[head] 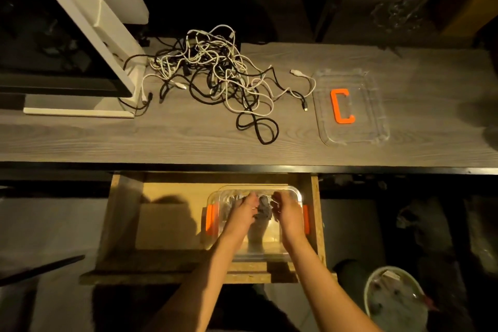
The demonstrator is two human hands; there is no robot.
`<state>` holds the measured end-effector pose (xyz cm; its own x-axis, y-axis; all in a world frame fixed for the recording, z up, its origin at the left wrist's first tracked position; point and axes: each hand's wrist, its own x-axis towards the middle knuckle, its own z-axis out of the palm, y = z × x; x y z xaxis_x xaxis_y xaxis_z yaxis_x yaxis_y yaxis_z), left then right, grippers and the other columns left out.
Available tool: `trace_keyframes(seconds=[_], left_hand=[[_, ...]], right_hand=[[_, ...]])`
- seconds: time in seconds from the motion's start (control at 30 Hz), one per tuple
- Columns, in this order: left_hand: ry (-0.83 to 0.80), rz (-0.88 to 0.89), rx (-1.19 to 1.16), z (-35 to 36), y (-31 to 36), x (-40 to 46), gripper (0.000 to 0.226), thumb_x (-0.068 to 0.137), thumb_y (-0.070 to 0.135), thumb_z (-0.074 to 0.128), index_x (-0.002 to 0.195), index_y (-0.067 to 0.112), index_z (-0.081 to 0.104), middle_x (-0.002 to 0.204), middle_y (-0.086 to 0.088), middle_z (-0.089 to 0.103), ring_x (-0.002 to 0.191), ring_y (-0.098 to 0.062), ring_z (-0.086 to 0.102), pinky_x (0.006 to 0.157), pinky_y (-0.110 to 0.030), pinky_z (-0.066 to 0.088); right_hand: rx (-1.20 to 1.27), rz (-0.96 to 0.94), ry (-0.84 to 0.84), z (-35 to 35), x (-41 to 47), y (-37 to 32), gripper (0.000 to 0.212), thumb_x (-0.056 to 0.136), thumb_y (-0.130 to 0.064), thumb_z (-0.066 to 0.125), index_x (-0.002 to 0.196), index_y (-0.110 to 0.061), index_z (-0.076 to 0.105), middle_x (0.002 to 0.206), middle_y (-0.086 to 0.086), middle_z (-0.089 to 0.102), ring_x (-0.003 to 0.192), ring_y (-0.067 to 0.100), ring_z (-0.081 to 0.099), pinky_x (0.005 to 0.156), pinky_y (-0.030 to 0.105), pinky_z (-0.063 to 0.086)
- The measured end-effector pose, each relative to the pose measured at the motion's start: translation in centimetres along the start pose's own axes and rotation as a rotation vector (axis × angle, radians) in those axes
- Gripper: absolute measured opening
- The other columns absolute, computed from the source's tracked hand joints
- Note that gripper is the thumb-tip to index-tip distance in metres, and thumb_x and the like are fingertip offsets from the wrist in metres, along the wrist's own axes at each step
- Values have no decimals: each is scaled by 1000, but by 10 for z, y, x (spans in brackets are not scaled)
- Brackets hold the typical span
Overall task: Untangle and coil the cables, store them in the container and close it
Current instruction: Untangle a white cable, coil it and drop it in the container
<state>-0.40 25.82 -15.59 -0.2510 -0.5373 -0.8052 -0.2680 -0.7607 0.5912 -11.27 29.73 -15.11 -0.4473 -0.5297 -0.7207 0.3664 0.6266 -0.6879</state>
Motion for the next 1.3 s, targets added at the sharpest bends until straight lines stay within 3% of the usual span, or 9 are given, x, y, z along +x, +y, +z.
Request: trace_keyframes(seconds=[0.2,0.33,0.57,0.67,0.77,0.87,1.13,1.2,1.3], left_hand=[[118,298,-121,-12,67,-17,38,108,27,35,120,4,63,110,-12,71,100,-21,70,79,-22,56],[173,365,-212,-21,112,-13,29,107,25,39,112,11,63,113,-11,69,107,-23,66,86,-25,54],[218,281,-248,-31,132,31,43,106,35,40,143,13,48,146,-8,50,132,-19,49,104,-29,40],[221,248,-239,-31,132,39,53,105,41,39,151,14,38,154,-6,42,139,-20,43,110,-33,37],[207,283,-259,-31,133,36,54,106,42,39,154,19,34,158,-3,36,142,-18,37,114,-35,34],[206,331,-236,-34,139,33,54,106,44,37,155,22,32,160,1,33,146,-17,31,119,-38,28],[103,280,-375,-43,185,56,62,107,48,28,156,11,24,162,-8,26,150,-23,24,122,-37,18],[97,223,-509,-47,194,67,56,107,42,35,150,8,37,153,-12,42,143,-25,38,122,-37,25],[189,245,-499,-50,199,77,21,104,27,50,103,11,64,96,-8,65,94,-19,62,94,-32,49]], right_hand=[[97,-218,46,9,-8,-50,29,103,-23,48,99,-10,74,94,8,76,95,22,71,86,33,54],[101,-292,80,25,3,-87,19,99,-18,56,95,-12,74,89,5,74,89,16,69,78,24,54],[-22,-219,97,54,55,-119,55,100,-32,55,149,-10,40,144,7,51,134,22,46,112,37,37],[12,-221,-1,61,59,-122,23,102,-28,51,111,-13,67,100,6,70,98,24,62,90,41,50],[103,-248,-64,65,52,-123,24,104,-20,48,95,-13,68,63,-2,56,66,19,53,69,41,51],[151,-273,-75,64,39,-124,24,103,-16,48,101,-7,71,57,-8,50,55,8,44,55,27,39],[77,-184,-104,60,43,-123,23,99,-16,54,101,-2,72,75,4,61,75,20,55,74,33,49],[44,-188,-107,59,48,-124,22,98,-15,55,102,-4,74,82,9,64,76,19,58,72,30,51],[52,-197,-85,60,55,-124,21,97,-13,58,100,1,73,74,6,59,70,17,54,67,27,50]])
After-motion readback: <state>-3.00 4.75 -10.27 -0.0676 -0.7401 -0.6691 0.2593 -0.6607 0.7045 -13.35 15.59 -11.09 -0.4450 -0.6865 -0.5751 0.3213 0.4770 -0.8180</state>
